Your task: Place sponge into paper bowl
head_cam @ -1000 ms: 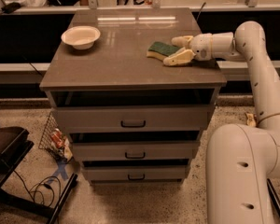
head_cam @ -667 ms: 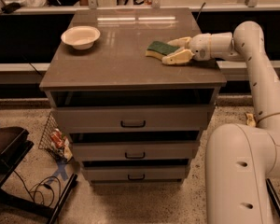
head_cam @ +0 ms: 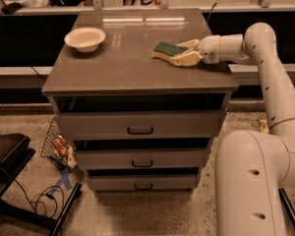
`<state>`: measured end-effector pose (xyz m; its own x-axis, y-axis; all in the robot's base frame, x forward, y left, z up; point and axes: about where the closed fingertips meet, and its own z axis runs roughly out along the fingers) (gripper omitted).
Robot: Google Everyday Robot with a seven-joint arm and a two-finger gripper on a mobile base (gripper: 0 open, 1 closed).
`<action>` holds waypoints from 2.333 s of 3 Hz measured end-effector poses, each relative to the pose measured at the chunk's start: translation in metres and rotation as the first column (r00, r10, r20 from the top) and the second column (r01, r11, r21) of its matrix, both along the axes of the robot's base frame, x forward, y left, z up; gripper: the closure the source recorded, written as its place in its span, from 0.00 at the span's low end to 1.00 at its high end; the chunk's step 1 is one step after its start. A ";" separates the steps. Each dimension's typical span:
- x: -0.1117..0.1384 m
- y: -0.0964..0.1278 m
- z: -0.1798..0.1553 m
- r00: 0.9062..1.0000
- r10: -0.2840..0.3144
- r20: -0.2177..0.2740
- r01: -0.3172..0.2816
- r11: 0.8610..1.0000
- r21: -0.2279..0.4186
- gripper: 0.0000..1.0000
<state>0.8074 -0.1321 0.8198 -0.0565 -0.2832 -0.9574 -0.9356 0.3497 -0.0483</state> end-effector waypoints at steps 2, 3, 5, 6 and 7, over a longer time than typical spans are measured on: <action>-0.005 0.000 0.026 1.000 -0.009 -0.027 0.008 0.999 -0.048 1.00; -0.012 -0.005 0.056 0.994 -0.057 -0.094 0.050 0.996 -0.077 1.00; -0.013 0.016 0.098 0.981 -0.104 -0.163 0.096 0.994 -0.058 1.00; -0.008 0.023 0.102 0.980 -0.115 -0.161 0.108 0.993 -0.052 1.00; -0.002 0.042 0.120 0.983 -0.128 -0.134 0.122 0.991 -0.047 1.00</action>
Offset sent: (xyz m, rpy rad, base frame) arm 0.0174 -0.0376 0.0811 -0.1106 0.1356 -0.0720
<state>0.8050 -0.0903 0.9399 -0.2227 -0.3024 -0.9268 -0.8834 0.4647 0.0606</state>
